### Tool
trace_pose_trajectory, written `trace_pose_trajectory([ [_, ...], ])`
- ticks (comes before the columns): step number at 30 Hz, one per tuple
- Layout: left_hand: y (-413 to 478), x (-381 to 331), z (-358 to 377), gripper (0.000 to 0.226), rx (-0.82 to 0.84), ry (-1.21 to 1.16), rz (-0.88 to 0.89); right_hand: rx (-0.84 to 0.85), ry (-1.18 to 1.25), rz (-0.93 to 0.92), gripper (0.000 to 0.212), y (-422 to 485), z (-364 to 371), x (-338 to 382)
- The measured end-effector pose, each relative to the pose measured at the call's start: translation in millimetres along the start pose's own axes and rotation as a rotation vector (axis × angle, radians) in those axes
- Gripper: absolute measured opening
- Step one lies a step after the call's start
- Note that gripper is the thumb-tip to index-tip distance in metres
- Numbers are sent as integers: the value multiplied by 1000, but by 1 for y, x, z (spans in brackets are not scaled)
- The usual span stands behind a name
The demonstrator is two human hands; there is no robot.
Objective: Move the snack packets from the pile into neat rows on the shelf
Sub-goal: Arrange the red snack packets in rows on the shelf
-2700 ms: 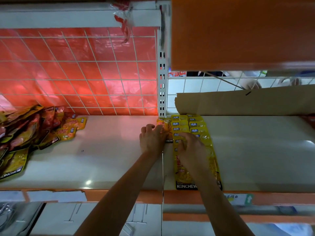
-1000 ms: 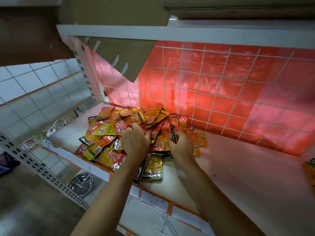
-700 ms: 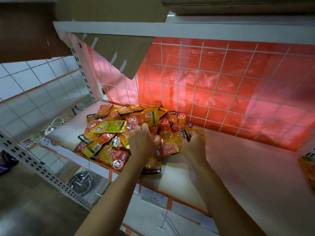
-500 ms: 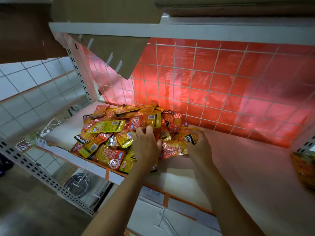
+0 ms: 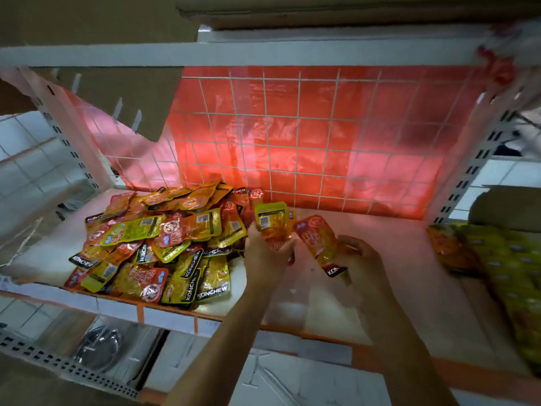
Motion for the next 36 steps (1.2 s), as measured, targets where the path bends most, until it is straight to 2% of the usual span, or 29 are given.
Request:
trace_pose_trajectory([
  [4, -18, -12, 54, 51, 127, -233, -53, -57, 224, 16, 47, -6, -44, -5],
  [7, -40, -36, 98, 57, 267, -364, -98, -110, 263, -18, 56, -13, -85, -6],
  [10, -70, -69, 143, 60, 429, -479, -107, -76, 256, -101, 47, -28, -120, 9],
  [12, -95, -93, 171, 46, 547, -542, -110, -91, 285, -135, 45, -39, -149, 17],
  [15, -133, -120, 212, 16, 667, -656, -211, -151, 331, -158, 38, -54, -202, 20],
  [18, -177, -151, 253, 15, 763, -709, -302, -182, 303, -179, 30, -75, -255, 28],
  [22, -238, -186, 297, 22, 826, -738, -387, -222, 301, -238, 33, -104, -330, 40],
  [27, -310, -216, 352, 15, 921, -648, -439, -258, 307, -313, 28, -138, -411, 51],
  [31, -342, -231, 398, 23, 862, -643, -433, -329, 349, -295, 31, -159, -479, 40],
  [34, -365, -245, 428, 9, 858, -668, -452, -395, 381, -269, 30, -176, -522, 32],
  [36, -378, -253, 448, 14, 865, -703, -487, -405, 415, -252, 32, -183, -541, 27],
])
Point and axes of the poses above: each hand's wrist, its own y-axis towards the middle knuckle, its own z-axis out of the palm, x = y × z, the point moved 10 cm from there along y, towards the middle knuckle, and after that the axes turned 8 degrees about z, right-handed, at the moved point
